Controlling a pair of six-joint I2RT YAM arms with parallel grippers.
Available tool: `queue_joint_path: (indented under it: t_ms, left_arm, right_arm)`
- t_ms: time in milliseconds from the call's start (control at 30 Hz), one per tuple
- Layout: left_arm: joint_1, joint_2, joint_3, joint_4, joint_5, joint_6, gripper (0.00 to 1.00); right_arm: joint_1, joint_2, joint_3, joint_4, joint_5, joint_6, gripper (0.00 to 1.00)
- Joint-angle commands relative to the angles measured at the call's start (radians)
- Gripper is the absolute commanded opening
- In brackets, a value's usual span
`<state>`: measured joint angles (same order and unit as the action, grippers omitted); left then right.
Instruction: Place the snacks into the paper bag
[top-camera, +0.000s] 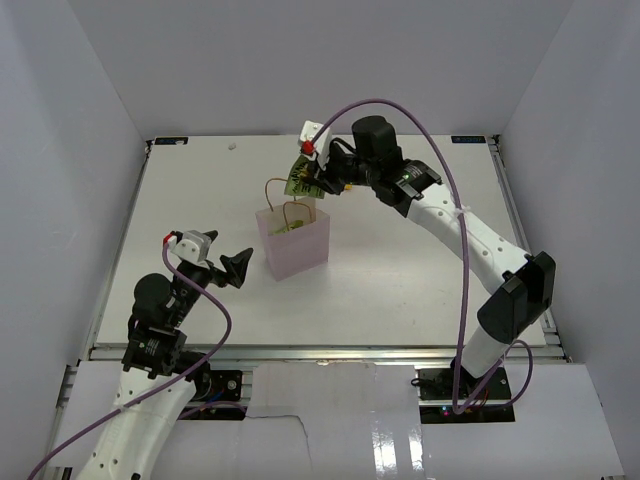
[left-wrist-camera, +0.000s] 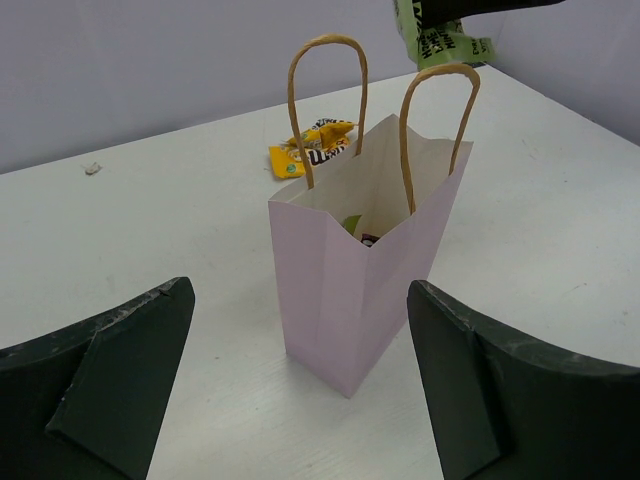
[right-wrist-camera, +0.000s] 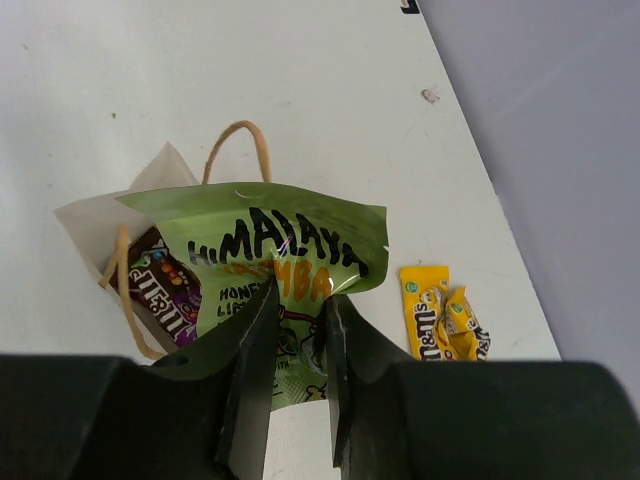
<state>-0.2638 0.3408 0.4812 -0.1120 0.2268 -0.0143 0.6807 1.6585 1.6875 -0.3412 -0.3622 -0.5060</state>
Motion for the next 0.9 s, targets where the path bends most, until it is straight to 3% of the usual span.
queue_joint_path:
  t_ms: [0,300,400,433,533,667,867]
  left_arm:
    - [0.001,-0.008,-0.006,0.008,-0.003,0.007,0.98]
    - [0.001,-0.011,-0.004,0.009,0.002,0.007,0.98]
    - [0.001,-0.013,-0.004,0.009,0.002,0.007,0.98]
    - [0.001,-0.011,-0.004,0.009,0.002,0.007,0.98]
    - [0.001,-0.013,-0.006,0.009,0.003,0.007,0.98]
    - [0.001,-0.011,-0.006,0.011,0.008,0.007,0.98]
    - [0.001,-0.014,-0.006,0.008,0.011,0.007,0.98]
  right_arm:
    - [0.026,0.021,0.034,-0.004,0.066,-0.057,0.08]
    - [0.082,0.07,0.038,0.011,0.124,-0.097,0.13]
    - [0.094,0.089,0.04,0.008,0.123,-0.095,0.21]
    - [0.098,0.09,0.037,0.007,0.126,-0.095,0.31]
    - [0.105,0.075,0.014,0.011,0.135,-0.097,0.48]
    - [0.103,0.035,-0.011,0.018,0.152,-0.108,0.55]
    - [0.074,-0.023,-0.031,0.015,0.163,-0.095,0.57]
